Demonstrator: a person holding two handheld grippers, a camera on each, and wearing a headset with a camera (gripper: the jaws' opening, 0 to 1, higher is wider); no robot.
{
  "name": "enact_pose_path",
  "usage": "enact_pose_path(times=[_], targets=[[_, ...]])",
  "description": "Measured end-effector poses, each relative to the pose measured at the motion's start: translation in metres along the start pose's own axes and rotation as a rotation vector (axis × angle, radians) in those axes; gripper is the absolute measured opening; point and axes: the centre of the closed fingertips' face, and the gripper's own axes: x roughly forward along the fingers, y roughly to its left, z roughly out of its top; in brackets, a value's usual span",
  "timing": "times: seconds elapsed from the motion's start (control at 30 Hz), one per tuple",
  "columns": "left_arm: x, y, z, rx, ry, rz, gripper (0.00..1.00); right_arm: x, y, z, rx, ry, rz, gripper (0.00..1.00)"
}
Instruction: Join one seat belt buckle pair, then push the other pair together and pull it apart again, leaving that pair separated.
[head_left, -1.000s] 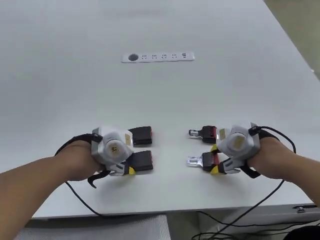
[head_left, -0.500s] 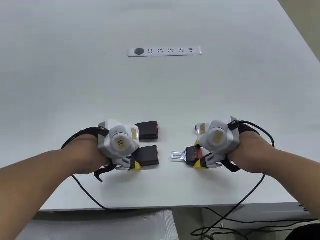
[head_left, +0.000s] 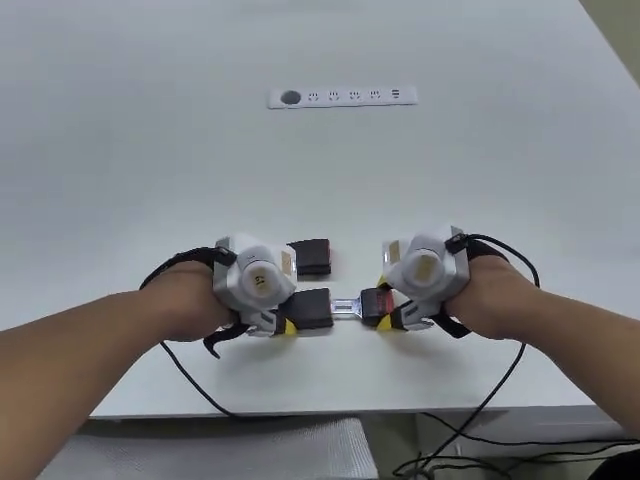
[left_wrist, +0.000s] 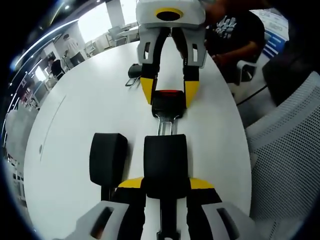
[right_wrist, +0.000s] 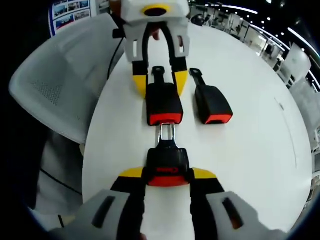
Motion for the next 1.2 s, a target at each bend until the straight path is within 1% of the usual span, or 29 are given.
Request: enact_pose_path(times=[0.2, 0.3, 0.33, 0.47, 0.57, 0.6, 0.67, 0.73, 0.8, 0.9, 1.07, 1.13, 1.2], targets=[[0.001, 0.001, 0.000, -0.002, 0.014, -0.001, 0.32, -0.001, -0.001, 0.000, -0.014, 0.004, -0.006, 0.34], [0.001, 0.001, 0.000, 0.002, 0.017, -0.002, 0.32, -0.001, 0.002, 0.004, -0.035, -0.006, -0.001, 0.34], [0.001, 0.001, 0.000, 0.003, 0.016, -0.002, 0.32, 0.000, 0.002, 0.004, -0.046, -0.003, -0.008, 0.34], [0.001, 0.001, 0.000, 0.007, 0.023, -0.007, 0.32, 0.001, 0.001, 0.007, -0.049, -0.013, -0.005, 0.34], [0.002, -0.001, 0.002, 0.037, 0.024, -0.016, 0.32, 0.004, 0.001, 0.012, -0.058, -0.020, -0.001, 0.34], [0.002, -0.002, 0.002, 0.044, 0.026, -0.019, 0.32, 0.006, 0.003, 0.013, -0.058, -0.015, 0.002, 0.34], [0.002, -0.001, 0.002, 0.038, 0.020, -0.018, 0.32, 0.005, 0.001, 0.011, -0.048, -0.010, 0.005, 0.33], [0.002, 0.000, 0.002, 0.036, 0.024, -0.022, 0.31, 0.004, 0.001, 0.011, -0.053, -0.027, 0.011, 0.33], [0.003, 0.000, 0.003, 0.037, 0.036, -0.028, 0.31, 0.004, 0.001, 0.011, -0.036, -0.043, 0.013, 0.33], [0.003, 0.000, 0.002, 0.037, 0.042, -0.027, 0.31, 0.006, 0.001, 0.014, -0.033, -0.042, 0.010, 0.32], [0.003, -0.001, 0.001, 0.039, 0.034, -0.018, 0.31, 0.010, 0.003, 0.018, -0.053, -0.024, 0.015, 0.32], [0.002, 0.000, 0.000, 0.028, 0.019, -0.014, 0.31, 0.010, 0.002, 0.018, -0.053, -0.030, 0.017, 0.31], [0.002, 0.000, 0.000, 0.026, 0.015, -0.015, 0.31, 0.010, 0.001, 0.018, -0.051, -0.032, 0.017, 0.31]])
